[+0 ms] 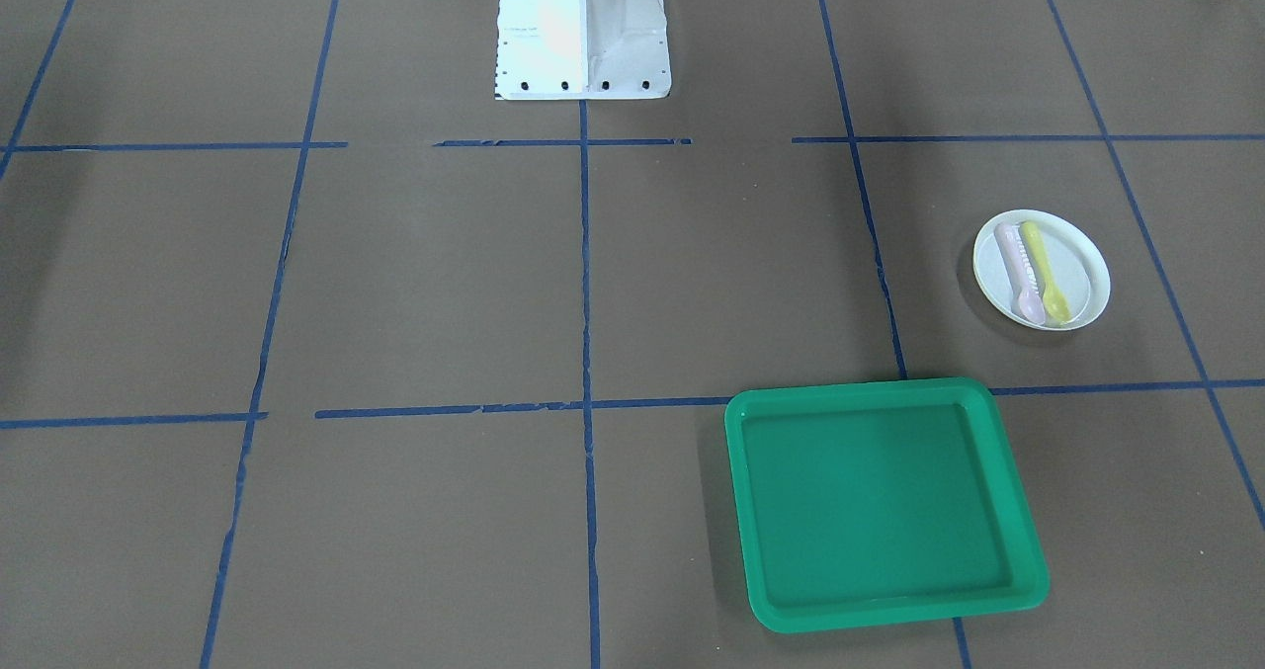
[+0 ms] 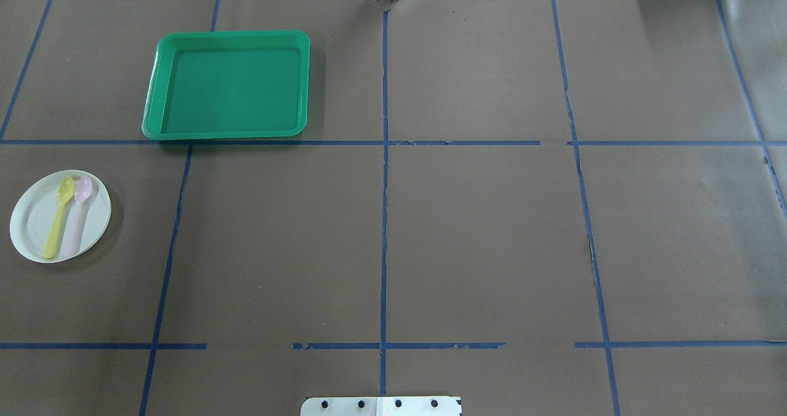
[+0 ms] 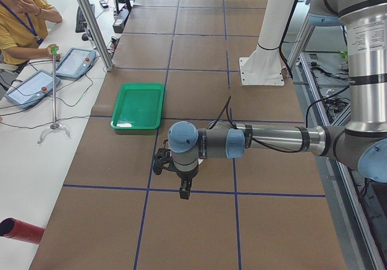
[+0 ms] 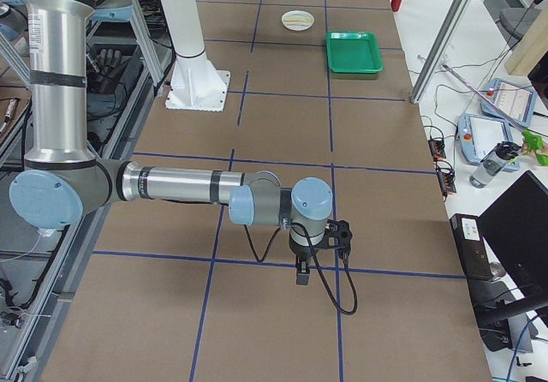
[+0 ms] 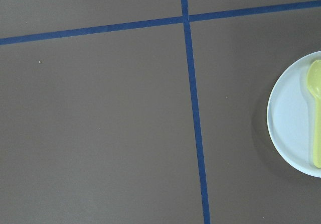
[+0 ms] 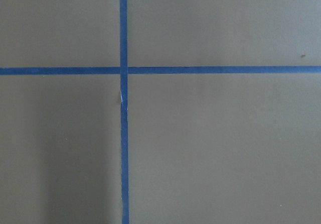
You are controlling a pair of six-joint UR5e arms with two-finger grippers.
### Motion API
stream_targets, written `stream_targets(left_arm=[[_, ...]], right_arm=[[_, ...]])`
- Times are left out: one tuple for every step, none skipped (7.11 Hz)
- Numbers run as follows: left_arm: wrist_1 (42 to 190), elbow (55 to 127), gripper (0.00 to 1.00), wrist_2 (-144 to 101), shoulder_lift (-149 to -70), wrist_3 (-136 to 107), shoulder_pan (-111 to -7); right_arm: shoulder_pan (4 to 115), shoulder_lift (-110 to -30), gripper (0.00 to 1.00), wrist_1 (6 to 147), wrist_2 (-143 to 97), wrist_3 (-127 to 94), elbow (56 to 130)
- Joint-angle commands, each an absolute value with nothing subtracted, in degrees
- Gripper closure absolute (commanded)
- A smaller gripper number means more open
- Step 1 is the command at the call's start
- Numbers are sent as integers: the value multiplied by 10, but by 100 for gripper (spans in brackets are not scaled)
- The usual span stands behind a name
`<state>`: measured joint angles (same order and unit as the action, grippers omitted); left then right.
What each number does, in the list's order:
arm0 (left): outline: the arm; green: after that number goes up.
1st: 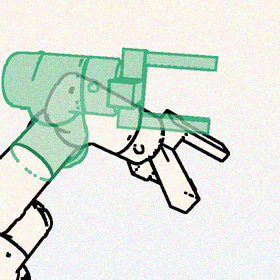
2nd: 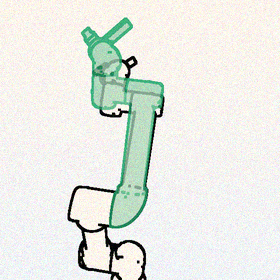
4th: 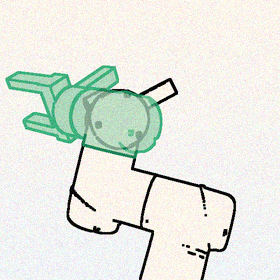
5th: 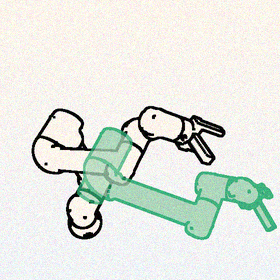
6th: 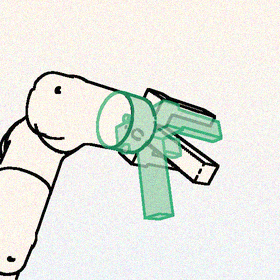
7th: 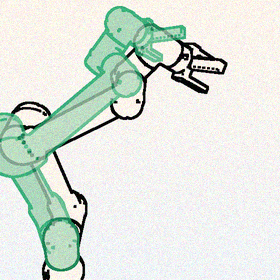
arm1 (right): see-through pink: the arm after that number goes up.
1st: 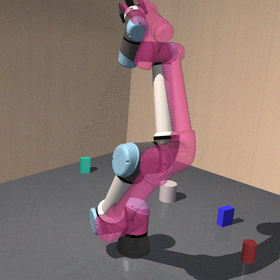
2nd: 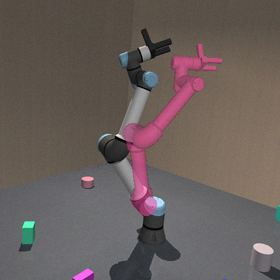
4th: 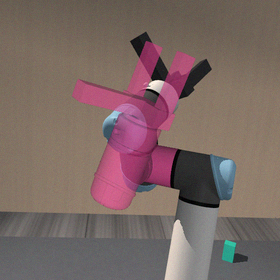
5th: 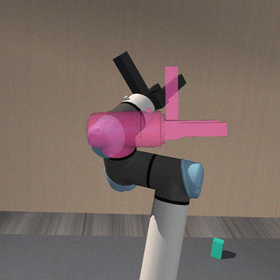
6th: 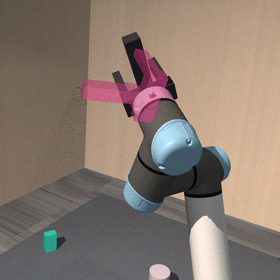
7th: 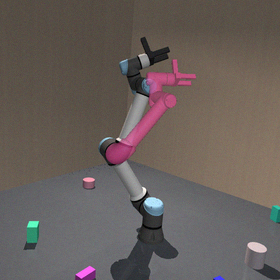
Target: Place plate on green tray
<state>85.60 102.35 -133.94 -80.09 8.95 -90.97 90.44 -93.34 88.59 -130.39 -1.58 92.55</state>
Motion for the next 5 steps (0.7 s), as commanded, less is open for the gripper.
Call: stream_targets(left_arm=[[857, 1027, 0, -1339, -802, 91, -909], [858, 1022, 0, -1339, -803, 91, -910], [860, 1027, 0, -1339, -805, 90, -909], [882, 1023, 0, -1339, -811, 91, -906], [895, 1020, 0, -1339, -809, 86, -904]], right_arm=[[904, -933, 0, 887, -1303, -16, 925], [904, -933, 0, 886, -1303, -16, 925], [904, -933, 0, 886, -1303, -16, 925], [904, -933, 0, 887, -1303, -16, 925], [904, -933, 0, 886, -1304, -16, 925]])
